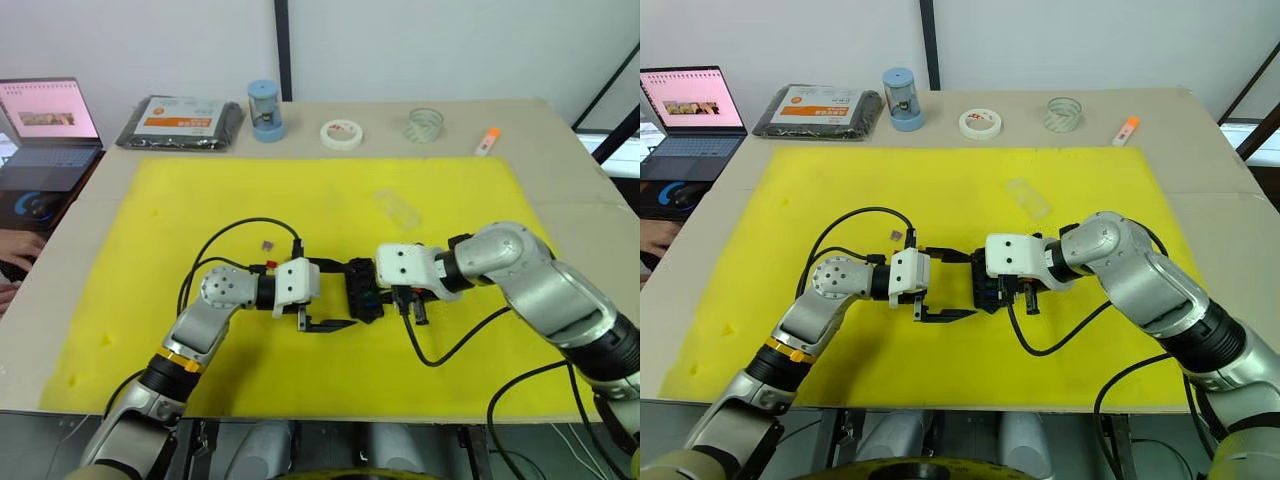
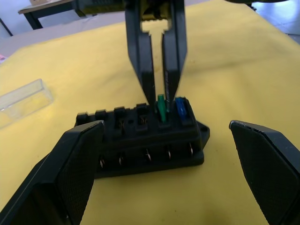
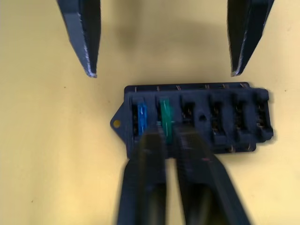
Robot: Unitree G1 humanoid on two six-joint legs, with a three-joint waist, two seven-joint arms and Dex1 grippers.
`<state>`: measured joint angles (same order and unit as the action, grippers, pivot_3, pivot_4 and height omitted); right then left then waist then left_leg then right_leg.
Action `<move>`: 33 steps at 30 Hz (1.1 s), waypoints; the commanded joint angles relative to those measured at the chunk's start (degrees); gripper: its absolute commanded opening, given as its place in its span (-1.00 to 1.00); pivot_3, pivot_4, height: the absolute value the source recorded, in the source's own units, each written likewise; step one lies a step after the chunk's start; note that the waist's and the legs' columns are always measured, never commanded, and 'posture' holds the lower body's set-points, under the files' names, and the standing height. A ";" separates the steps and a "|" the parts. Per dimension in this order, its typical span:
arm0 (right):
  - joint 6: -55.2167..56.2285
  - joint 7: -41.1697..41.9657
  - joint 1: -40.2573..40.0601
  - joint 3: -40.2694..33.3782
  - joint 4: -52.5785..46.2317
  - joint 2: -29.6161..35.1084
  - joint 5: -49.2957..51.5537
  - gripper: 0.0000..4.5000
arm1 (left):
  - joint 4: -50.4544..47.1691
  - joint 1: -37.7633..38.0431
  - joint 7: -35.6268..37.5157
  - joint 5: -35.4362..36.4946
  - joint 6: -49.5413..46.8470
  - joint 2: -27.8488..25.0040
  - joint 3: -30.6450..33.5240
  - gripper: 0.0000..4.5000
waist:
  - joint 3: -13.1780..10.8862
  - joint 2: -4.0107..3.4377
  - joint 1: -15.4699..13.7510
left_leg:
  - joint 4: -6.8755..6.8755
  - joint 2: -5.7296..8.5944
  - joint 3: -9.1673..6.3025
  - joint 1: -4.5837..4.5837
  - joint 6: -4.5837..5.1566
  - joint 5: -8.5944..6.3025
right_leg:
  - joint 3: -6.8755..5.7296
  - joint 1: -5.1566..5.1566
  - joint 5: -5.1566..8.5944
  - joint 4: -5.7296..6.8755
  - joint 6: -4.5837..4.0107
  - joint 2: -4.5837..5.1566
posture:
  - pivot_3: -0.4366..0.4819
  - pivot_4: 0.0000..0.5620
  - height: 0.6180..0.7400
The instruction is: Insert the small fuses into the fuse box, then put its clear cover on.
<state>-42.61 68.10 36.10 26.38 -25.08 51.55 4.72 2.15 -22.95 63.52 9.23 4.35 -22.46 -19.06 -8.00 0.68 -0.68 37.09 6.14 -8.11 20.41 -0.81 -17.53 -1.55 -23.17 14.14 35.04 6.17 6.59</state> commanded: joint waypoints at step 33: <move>1.42 3.40 2.05 -8.39 1.20 -0.48 9.40 0.16 | -0.65 -0.96 -0.12 0.24 0.84 0.41 0.23 1.00 | -0.01 0.00 -0.07 | -0.01 0.01 -0.01 0.06 0.00 0.00 | 0.00 -0.04 0.00 -0.01 0.00 0.03 | -0.05 -0.47 1.00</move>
<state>-41.97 71.71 38.18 20.55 -22.27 50.60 12.89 2.24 -23.03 63.53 9.20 4.41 -22.31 -19.08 -8.01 0.68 -0.74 37.09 6.15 -8.12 20.47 -0.81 -17.53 -1.56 -23.21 14.14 35.03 6.17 6.62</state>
